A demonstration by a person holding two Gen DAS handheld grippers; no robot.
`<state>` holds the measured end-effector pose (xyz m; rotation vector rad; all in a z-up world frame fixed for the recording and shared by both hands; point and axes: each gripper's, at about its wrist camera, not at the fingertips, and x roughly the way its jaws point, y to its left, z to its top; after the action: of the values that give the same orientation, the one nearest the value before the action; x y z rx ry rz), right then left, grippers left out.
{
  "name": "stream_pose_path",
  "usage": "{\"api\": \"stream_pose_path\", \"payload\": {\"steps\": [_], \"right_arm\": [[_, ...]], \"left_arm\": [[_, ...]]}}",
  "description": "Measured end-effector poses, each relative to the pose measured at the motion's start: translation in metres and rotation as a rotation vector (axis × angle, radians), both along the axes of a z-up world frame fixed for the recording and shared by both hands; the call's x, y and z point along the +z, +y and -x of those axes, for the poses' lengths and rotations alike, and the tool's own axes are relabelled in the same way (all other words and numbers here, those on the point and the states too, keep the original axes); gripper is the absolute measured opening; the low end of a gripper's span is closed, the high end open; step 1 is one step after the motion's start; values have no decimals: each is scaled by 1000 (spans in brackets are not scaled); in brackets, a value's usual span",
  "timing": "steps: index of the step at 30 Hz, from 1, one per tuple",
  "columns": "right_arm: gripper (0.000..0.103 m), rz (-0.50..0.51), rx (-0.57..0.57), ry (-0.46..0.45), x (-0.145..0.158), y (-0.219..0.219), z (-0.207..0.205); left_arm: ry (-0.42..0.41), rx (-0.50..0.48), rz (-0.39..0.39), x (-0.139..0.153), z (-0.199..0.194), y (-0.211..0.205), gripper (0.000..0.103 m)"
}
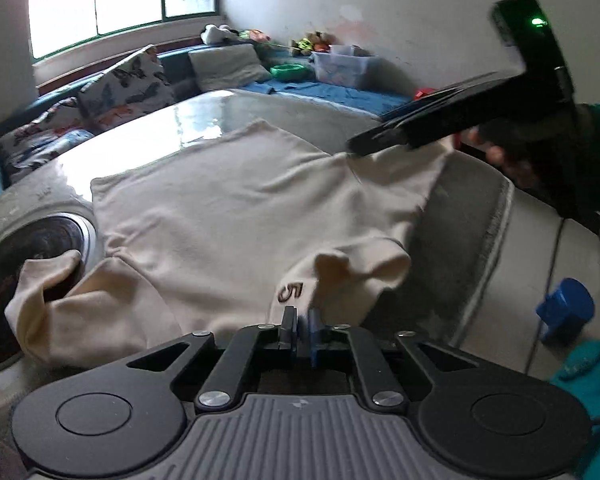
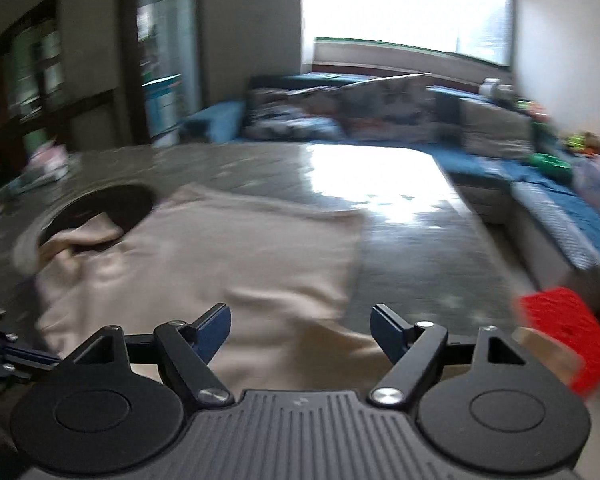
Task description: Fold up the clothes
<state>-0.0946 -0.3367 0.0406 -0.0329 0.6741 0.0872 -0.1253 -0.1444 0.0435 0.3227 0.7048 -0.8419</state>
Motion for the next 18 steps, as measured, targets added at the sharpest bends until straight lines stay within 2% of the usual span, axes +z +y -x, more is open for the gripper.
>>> {"api": "stream_pose_path", "payload": {"steps": [4, 9, 14, 16, 18], "right_arm": [[72, -5, 128, 58, -12, 36, -9], [62, -1, 241, 130, -28, 64, -8], [60, 1, 249, 142, -30, 62, -8], [60, 2, 253, 146, -31, 62, -8], [61, 2, 256, 151, -32, 61, -8]], "left_arm": [[-25, 16, 25, 10, -7, 5, 10], [-12, 132, 75, 14, -35, 2, 10], [50, 225, 110, 7, -66, 0, 14], [45, 279, 104, 3, -77, 2, 17], [50, 344, 109, -1, -84, 14, 26]]}}
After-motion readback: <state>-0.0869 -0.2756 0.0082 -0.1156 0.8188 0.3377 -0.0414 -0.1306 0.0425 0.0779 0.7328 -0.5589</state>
